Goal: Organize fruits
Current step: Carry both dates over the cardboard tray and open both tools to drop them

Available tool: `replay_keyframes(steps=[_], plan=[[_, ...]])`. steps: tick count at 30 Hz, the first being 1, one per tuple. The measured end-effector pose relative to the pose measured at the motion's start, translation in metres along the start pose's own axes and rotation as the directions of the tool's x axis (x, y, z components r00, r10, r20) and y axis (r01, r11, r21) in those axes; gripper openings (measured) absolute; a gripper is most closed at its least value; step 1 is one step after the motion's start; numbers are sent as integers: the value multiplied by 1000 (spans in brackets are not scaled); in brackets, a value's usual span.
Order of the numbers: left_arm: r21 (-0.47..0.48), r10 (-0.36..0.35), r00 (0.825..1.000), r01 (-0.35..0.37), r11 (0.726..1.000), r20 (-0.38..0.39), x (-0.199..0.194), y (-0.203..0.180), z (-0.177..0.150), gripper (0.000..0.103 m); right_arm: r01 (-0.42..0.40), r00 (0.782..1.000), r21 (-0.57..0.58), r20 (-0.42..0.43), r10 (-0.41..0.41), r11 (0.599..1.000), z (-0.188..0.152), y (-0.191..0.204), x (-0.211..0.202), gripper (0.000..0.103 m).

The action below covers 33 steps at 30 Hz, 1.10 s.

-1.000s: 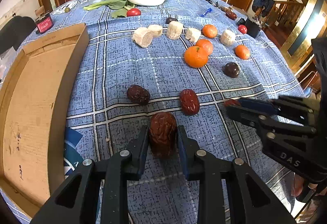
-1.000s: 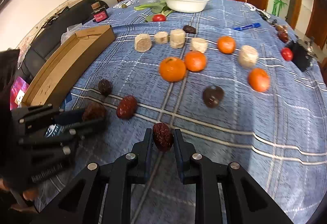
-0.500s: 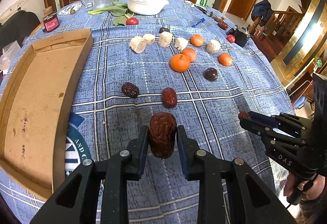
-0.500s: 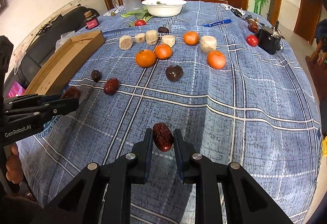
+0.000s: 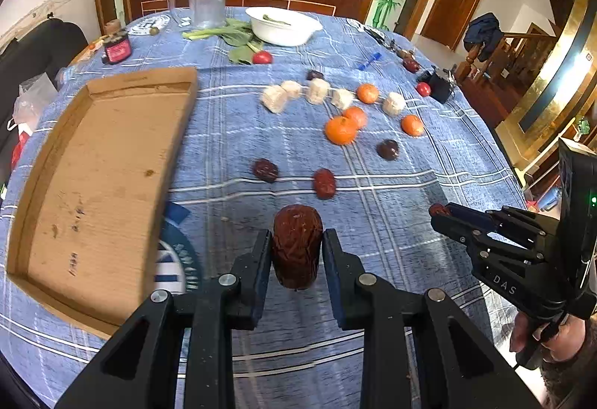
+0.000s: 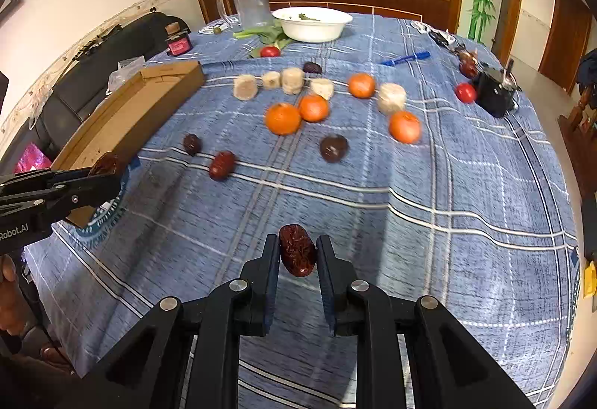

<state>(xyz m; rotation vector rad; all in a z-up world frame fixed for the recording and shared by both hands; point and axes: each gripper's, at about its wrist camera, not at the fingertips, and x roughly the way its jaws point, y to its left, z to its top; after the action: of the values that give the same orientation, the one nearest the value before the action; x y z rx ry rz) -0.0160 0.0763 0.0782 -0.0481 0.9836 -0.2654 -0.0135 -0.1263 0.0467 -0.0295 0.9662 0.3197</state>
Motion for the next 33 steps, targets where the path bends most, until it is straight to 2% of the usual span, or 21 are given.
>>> replay_keyframes(steps=[7,14,21,27,33], plan=[[-66,5,1000,-3,998,19,-11,49,1,26,-5,1000,-38,20,6,999,22,42,7,21],[-148,61,997,-55,987,36,-25,109,-4,26,-29,999,-125,25,32,992,48,100,16,22],[-211,156,987,-146,967,32,-38,166,-17,27,-83,996,-226,24,91,971,69,160,26,22],[-246,202,979,-191,950,19,-43,201,-26,27,-147,988,-306,0,155,941,81,215,40,22],[-251,221,975,-218,943,-17,-36,224,-32,27,-224,975,-339,-66,214,914,81,260,68,22]])
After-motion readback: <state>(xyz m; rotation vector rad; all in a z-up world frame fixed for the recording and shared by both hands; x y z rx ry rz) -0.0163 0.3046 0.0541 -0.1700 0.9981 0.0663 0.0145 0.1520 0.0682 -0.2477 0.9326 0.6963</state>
